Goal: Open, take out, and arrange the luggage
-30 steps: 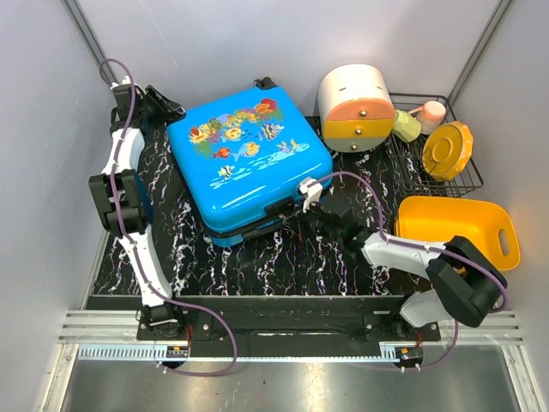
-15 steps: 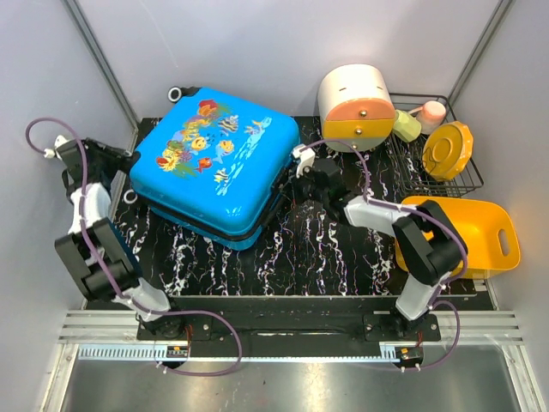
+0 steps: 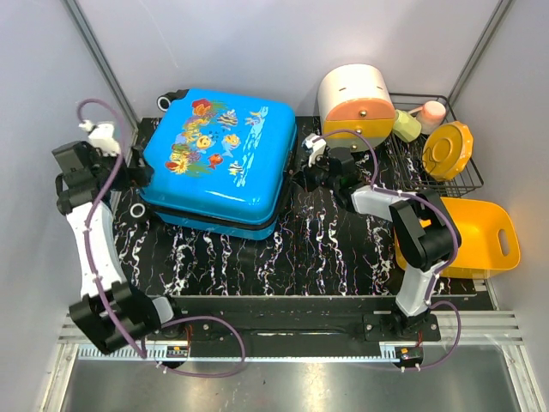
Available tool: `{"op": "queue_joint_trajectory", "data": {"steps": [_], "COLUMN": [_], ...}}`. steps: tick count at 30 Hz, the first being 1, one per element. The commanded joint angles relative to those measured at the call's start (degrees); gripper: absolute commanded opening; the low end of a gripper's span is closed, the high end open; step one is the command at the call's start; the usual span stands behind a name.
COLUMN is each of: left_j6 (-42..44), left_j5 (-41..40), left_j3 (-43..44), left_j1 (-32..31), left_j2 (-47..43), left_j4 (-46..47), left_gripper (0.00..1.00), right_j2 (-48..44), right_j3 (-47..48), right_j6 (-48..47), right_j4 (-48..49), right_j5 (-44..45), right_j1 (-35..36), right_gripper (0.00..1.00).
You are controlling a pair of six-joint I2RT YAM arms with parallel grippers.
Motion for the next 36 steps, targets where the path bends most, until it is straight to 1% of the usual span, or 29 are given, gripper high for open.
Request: {"op": "queue_joint_trajectory", "data": {"steps": [1, 2, 4, 5, 6, 7, 8, 10, 11, 13, 14, 16, 17, 19, 20, 22, 24, 26, 28, 31, 33, 34, 36], "left_j6": [36.7, 46.6, 52.4, 57.2, 58.4, 59.1, 59.3, 60.2, 60.7, 60.6, 60.7, 60.7, 60.4, 59.0, 57.5, 55.6, 53.4, 50.8, 47.9, 43.5, 41.0, 38.2, 36.1], "left_j5": [23.2, 24.2, 21.5, 19.9, 19.3, 18.6, 16.9, 14.7, 12.0, 9.6, 6.0, 1.0, -2.5, -5.2, -7.5, -9.6, -13.0, -15.3, -16.3, -16.0, -15.5, -15.6, -15.5], "left_j3": [4.0, 4.2, 3.8, 3.3, 2.9, 1.9, 1.2, -0.5, -1.2, -3.2, -4.1, -7.9, -9.2, -11.4, -11.4, -11.0, -10.8, -10.6, -10.3, -8.1, -6.7, -6.2, -5.1], "left_j1": [-3.4, -5.9, -10.4, -14.9, -17.2, -19.3, -23.4, -27.7, -32.1, -36.1, -40.2, -44.7, -47.8, -50.2, -52.4, -54.0, -55.9, -56.5, -56.6, -56.6, -56.6, -56.6, -56.6], "left_j2": [-6.9, -7.4, -9.0, -9.4, -9.9, -10.7, -11.0, -11.4, -11.5, -11.5, -11.5, -11.9, -12.0, -11.1, -10.4, -7.7, -5.4, -4.5, -3.6, -2.0, -1.4, -1.1, -1.0], "left_j4": [-21.9, -27.7, -30.4, -32.2, -32.0, -31.4, -29.2, -27.0, -23.9, -20.9, -17.6, -12.9, -7.7, -3.1, -0.4, 1.7, 3.9, 7.0, 9.7, 9.7, 9.7, 9.4, 9.4], "left_gripper": [0.99, 0.99, 0.99, 0.99, 0.99, 0.99, 0.99, 0.99, 0.99, 0.99, 0.99, 0.99, 0.99, 0.99, 0.98, 0.96, 0.91, 0.87, 0.85, 0.83, 0.81, 0.80, 0.79], "right_j2": [-0.4, -0.2, 0.6, 0.8, 1.1, 1.2, 1.1, 0.8, 0.6, -0.1, -0.4, -1.1, -1.3, -1.9, -2.2, -2.9, -4.3, -5.5, -7.6, -9.1, -9.4, -9.5, -10.1], "right_j3": [-1.0, -0.7, -0.1, 0.1, 0.7, 0.7, 0.8, 0.9, 0.8, 0.7, 0.7, 0.9, 1.0, 0.6, 0.2, -1.0, -2.8, -4.0, -5.8, -6.5, -6.0, -5.9, -5.7], "right_j6": [-4.8, -5.1, -5.2, -5.2, -5.1, -5.1, -5.0, -4.8, -4.3, -3.8, -2.7, -1.2, 0.7, 2.0, 3.2, 3.4, 3.7, 3.7, 4.2, 6.6, 5.9, 5.8, 6.9], "right_j4": [2.7, 2.7, 2.7, 2.6, 2.4, 2.3, 2.0, 1.4, 1.0, 0.6, 0.5, 0.3, -0.1, -0.2, -0.4, -1.0, -2.1, -3.1, -3.3, -3.3, -3.8, -3.7, -3.5], "right_j5": [-10.6, -11.3, -12.9, -13.1, -13.6, -14.0, -14.5, -15.0, -15.6, -16.0, -16.4, -17.1, -18.0, -18.5, -19.3, -20.3, -21.4, -22.2, -22.9, -22.3, -21.5, -21.5, -22.0], "right_j1": [-0.1, -0.2, -0.4, -0.4, -0.6, -0.6, -0.5, -0.6, -0.6, -0.6, -0.6, -0.6, -0.6, -0.6, -0.5, -0.3, 0.4, 1.5, 2.0, 2.4, 2.3, 2.3, 2.4], "right_gripper": [0.00, 0.00, 0.00, 0.00, 0.00, 0.00, 0.00, 0.00, 0.00, 0.00, 0.00, 0.00, 0.00, 0.00, 0.00, 0.00, 0.00, 0.00, 0.00, 0.00, 0.00, 0.00, 0.00]}}
